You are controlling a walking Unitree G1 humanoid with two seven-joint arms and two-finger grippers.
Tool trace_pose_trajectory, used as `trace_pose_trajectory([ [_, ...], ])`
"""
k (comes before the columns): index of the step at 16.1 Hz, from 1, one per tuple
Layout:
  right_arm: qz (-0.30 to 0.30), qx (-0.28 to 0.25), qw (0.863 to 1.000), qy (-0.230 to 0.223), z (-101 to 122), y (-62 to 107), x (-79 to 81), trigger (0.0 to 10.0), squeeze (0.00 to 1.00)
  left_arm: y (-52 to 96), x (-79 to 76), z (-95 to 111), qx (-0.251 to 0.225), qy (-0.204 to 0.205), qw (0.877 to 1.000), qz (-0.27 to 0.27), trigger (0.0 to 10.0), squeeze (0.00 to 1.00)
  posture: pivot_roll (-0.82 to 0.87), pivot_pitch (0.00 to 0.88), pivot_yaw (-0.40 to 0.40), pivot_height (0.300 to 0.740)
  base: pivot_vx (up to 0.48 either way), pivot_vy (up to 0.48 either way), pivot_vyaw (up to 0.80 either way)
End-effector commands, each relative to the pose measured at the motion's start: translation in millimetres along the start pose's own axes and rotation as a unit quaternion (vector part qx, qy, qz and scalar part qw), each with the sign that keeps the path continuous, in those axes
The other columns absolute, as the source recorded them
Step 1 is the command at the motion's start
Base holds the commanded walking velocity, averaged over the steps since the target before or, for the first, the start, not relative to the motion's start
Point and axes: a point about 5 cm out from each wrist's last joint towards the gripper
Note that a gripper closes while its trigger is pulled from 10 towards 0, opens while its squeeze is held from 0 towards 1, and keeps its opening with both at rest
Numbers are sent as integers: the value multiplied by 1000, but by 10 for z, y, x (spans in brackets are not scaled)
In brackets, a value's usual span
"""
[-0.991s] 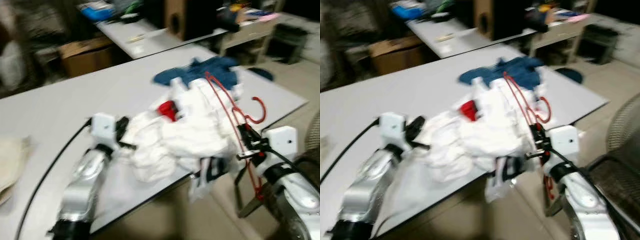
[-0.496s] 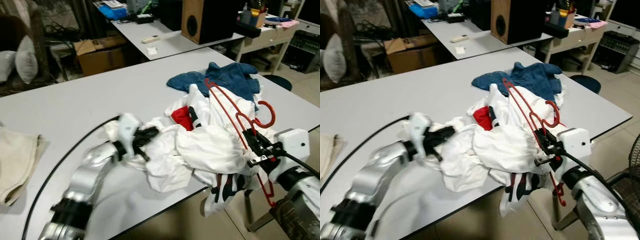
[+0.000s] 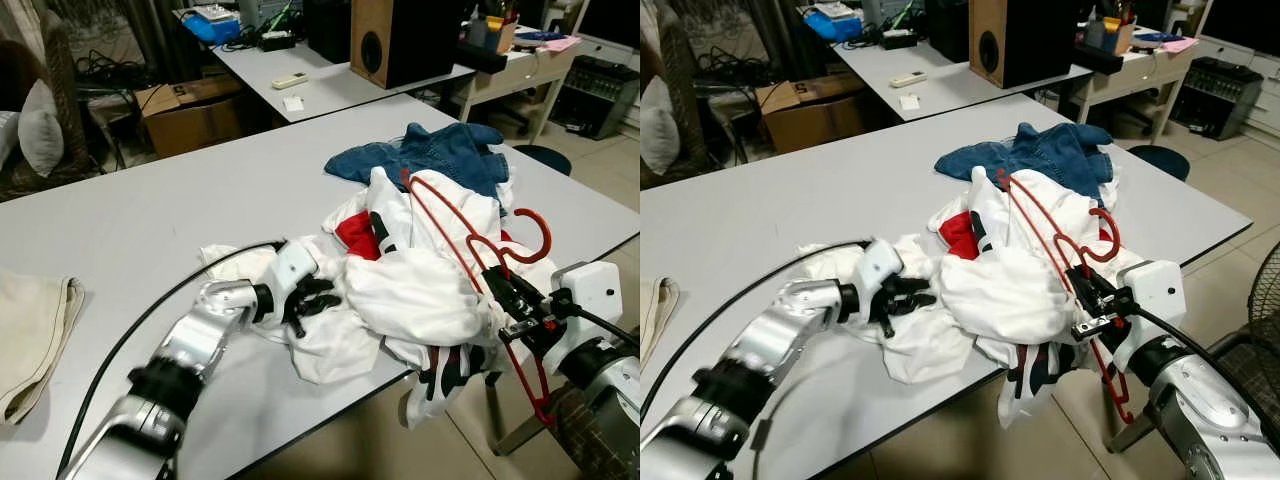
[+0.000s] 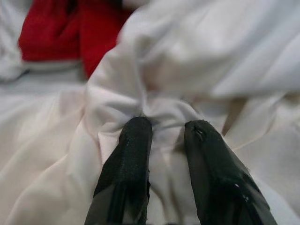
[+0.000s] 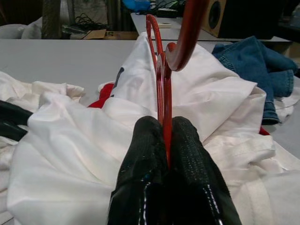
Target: Hang hanger
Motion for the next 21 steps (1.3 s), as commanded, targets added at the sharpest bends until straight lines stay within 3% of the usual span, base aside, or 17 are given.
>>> trace_pose_trajectory([
  [1,9,-6,1000,3,47,12,35,10000,0,28,68,-65,33,-29,999,22,10000,0,-187,0,87,740,0,0,0],
  [3,13,-5,1000,1,41,10,52,10000,0,52,109,-103,46,-39,998,34,10000,0,-186,0,86,740,0,0,0],
  [4,15,-5,1000,1,39,10,58,10000,0,69,126,-125,52,-44,997,35,4000,0,-180,0,84,740,0,0,0],
  [5,16,-6,1000,1,40,3,59,10000,0,93,158,-151,60,-49,996,44,0,0,-180,0,84,740,0,0,0],
  [9,13,-11,1000,4,41,-25,54,10000,0,384,489,-283,104,-52,982,149,0,0,-157,0,83,740,0,0,0],
  [12,14,-14,1000,4,26,-56,79,10000,0,1021,882,-447,165,-46,948,270,0,0,-146,0,84,740,0,0,0],
  [14,11,-19,1000,6,27,-79,76,10000,0,1379,1000,-503,181,-50,931,313,0,0,-133,0,81,740,0,0,0],
  [17,9,-23,1000,8,31,-111,51,10000,0,1588,1088,-487,184,-63,912,361,0,0,-133,0,81,740,0,0,0],
  [18,8,-27,1000,10,37,-139,47,10000,0,1586,1124,-337,136,-79,910,385,2431,0,-106,0,65,740,0,0,0],
  [19,7,-29,999,11,40,-147,41,10000,0,1550,1119,-263,108,-82,914,383,2941,0,-106,0,65,740,0,0,0],
  [20,-4,-37,999,15,59,-159,11,10000,0,1377,1065,24,-16,-53,934,353,10000,0,-100,0,68,740,0,0,0],
  [21,-10,-42,999,16,74,-159,-3,10000,0,1319,1034,143,-64,-36,941,330,10000,0,-102,0,71,740,0,0,0],
])
Point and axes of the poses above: a point about 5 cm out from each wrist's last joint towards the gripper, its own y axis pointing back from the gripper into the wrist, its own z axis along the axis of the wrist's last joint, x = y × z, and after that the axes turned 1 degree about -y, right-handed
